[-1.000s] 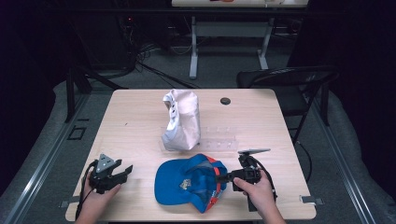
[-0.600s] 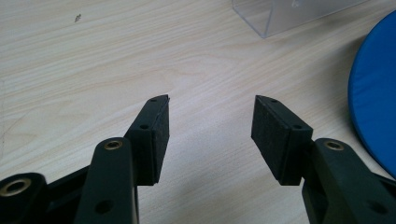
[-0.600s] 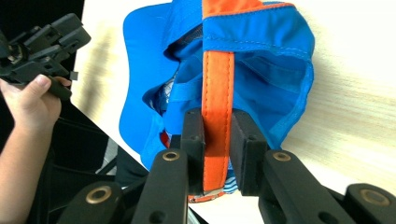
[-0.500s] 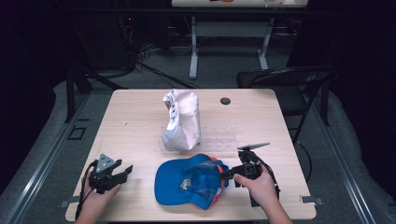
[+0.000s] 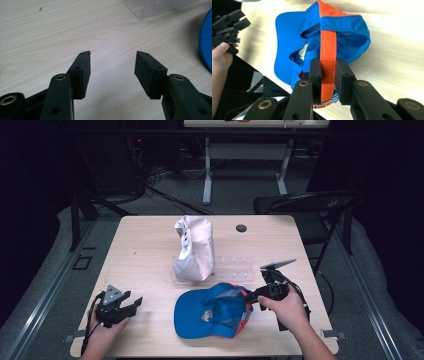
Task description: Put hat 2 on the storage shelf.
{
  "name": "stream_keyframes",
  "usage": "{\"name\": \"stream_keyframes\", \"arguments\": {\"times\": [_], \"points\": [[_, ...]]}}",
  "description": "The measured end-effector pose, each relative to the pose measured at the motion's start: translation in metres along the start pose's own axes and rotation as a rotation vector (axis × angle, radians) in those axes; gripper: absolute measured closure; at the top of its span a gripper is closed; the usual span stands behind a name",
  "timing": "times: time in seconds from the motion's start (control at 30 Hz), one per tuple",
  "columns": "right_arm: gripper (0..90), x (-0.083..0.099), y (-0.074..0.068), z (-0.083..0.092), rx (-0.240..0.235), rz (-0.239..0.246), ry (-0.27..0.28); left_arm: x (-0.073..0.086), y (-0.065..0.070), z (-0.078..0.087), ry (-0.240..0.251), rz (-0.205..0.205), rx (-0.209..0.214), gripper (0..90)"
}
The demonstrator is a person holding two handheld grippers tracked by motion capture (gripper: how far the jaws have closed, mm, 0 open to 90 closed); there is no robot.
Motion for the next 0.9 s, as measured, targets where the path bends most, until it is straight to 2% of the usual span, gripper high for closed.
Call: {"name": "stream_keyframes", "arguments": {"times": [0.1, 0.17, 0.2, 0.23, 0.27, 0.4, 0.53, 0.57, 0.67, 0.73, 0.9], "points": [[77.1, -0.004, -0.006, 0.009, 0.034, -0.014, 0.004, 0.0, 0.0, 0.0, -0.003, -0.003, 0.0, 47.1], [77.1, -0.007, -0.008, 0.016, 0.044, 0.003, -0.016, 0.0, 0.0, 0.0, -0.003, -0.003, 0.0, 47.1], [77.2, -0.008, -0.011, 0.018, 0.054, -0.012, -0.008, 0.0, 0.0, 0.0, -0.003, -0.003, 0.0, 47.1], [77.2, -0.01, -0.011, 0.022, 0.055, 0.004, -0.028, 0.0, 0.0, 0.0, -0.002, -0.001, -0.001, 47.1], [77.1, -0.011, -0.012, 0.025, 0.059, -0.001, -0.035, 0.0, 0.001, 0.0, -0.001, -0.001, 0.0, 47.1], [77.1, -0.016, -0.02, 0.034, 0.089, -0.011, -0.021, 0.0, 0.001, 0.0, -0.002, -0.003, -0.001, 47.1], [77.2, -0.02, -0.025, 0.044, 0.101, -0.013, -0.03, 0.0, 0.001, 0.0, -0.002, -0.003, 0.0, 47.1], [77.2, -0.022, -0.026, 0.047, 0.104, -0.001, -0.047, 0.0, 0.001, 0.0, -0.001, -0.003, -0.001, 47.1], [77.2, -0.024, -0.031, 0.052, 0.104, -0.012, -0.036, 0.0, 0.001, 0.0, -0.001, -0.002, 0.0, 47.1], [77.2, -0.026, -0.032, 0.056, 0.111, 0.002, -0.048, 0.0, 0.001, 0.0, 0.0, -0.001, 0.0, 47.1], [77.2, -0.03, -0.036, 0.06, 0.131, -0.018, -0.039, 0.0, 0.001, 0.0, -0.001, -0.003, 0.0, 47.1]]}}
Point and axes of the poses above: each handheld gripper's, and its own axes: z roughly backward along the jaws, x roughly out of its underside, y roughly to its right, the point moved 1 cm from there along -z, roughly forward along the jaws
